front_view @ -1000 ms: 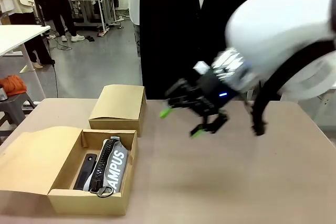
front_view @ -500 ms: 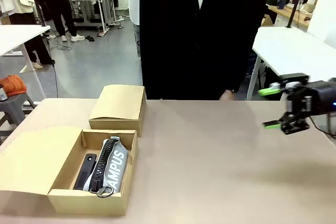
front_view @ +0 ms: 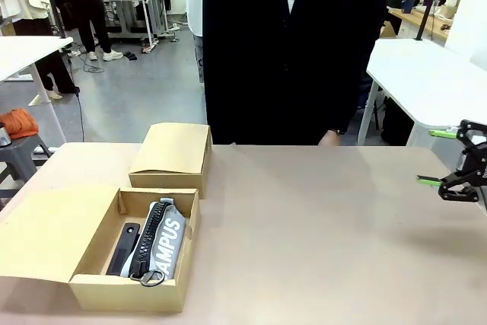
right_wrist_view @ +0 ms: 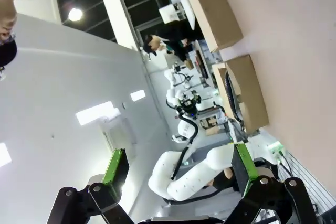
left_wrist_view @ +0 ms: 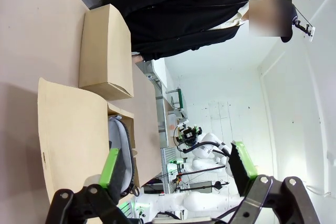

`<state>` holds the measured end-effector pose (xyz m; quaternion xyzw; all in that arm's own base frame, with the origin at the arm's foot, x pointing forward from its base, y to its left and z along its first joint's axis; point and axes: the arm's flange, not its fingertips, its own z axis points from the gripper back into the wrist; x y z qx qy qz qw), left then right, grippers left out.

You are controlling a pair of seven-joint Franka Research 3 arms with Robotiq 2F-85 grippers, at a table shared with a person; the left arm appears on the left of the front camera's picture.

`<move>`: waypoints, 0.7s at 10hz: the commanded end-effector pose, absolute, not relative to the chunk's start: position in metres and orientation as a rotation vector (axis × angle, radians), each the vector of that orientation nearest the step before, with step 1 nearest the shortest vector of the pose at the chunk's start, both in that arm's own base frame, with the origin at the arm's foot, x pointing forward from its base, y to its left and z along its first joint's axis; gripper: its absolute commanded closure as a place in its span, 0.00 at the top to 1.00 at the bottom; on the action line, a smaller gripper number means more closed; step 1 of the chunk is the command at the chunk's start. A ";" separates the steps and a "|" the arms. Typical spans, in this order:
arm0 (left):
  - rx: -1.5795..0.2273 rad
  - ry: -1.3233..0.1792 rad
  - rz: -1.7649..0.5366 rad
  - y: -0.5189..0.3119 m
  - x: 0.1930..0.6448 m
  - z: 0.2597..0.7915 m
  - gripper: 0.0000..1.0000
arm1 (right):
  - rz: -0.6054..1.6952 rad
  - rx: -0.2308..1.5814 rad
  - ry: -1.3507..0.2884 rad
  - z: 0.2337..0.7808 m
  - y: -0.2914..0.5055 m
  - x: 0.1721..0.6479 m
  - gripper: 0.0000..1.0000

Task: Place items inside the box.
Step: Pick up a Pencil pouch or Stapler and place it inside the Mailer Box closest to the robot.

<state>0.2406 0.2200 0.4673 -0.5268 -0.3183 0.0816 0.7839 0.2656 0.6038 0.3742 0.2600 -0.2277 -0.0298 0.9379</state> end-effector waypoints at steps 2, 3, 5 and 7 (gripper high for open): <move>-1.150 -0.713 0.161 0.218 0.240 0.467 1.00 | -0.107 0.565 -0.509 0.367 0.605 0.259 1.00; -1.150 -0.713 0.161 0.218 0.240 0.467 1.00 | -0.105 0.565 -0.511 0.367 0.604 0.259 1.00; -1.150 -0.713 0.161 0.218 0.240 0.467 1.00 | -0.093 0.567 -0.531 0.369 0.601 0.259 1.00; -1.150 -0.713 0.161 0.218 0.240 0.467 1.00 | 0.002 0.552 -0.507 0.382 0.583 0.257 1.00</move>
